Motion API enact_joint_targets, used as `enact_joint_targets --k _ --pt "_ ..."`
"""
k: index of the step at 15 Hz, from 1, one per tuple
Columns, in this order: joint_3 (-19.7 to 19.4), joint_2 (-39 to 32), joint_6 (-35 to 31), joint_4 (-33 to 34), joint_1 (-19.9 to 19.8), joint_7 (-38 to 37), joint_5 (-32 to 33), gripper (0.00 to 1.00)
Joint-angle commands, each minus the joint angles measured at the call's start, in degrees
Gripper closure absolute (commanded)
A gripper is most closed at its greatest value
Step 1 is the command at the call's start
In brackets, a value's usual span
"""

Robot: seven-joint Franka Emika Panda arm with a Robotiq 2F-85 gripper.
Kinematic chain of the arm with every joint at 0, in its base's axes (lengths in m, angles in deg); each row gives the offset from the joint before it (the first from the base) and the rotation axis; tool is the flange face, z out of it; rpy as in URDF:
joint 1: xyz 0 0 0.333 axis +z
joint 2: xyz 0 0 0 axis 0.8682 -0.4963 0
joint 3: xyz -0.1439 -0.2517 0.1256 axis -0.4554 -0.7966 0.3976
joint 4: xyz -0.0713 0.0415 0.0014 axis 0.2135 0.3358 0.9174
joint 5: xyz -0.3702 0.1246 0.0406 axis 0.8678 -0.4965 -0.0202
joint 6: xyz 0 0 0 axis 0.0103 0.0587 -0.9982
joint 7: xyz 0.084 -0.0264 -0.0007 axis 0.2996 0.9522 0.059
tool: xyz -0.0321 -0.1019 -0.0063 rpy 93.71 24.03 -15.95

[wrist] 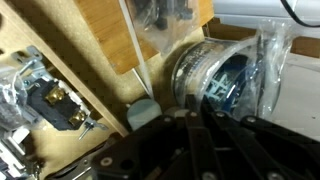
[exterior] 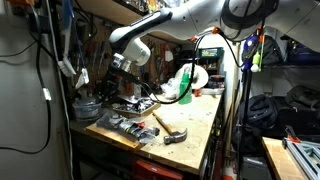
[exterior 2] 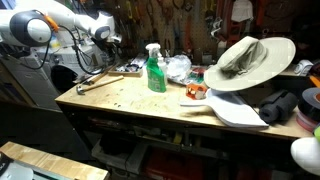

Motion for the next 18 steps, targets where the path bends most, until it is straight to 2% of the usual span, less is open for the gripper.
enact_joint_targets --k 1,7,13,18 --pt "3.19 3.78 -0.42 -4.28 -2.67 7.06 -3.94 0.99" --pt "4.55 9.19 2.60 -10.48 -5.37 13.85 -6.65 0.99" --pt "3.87 18.59 5.88 -21.80 -8.23 20.67 -8.14 0.99" --pt "0.20 27.68 7.51 -32.89 -9.18 22.02 -8.51 0.99"
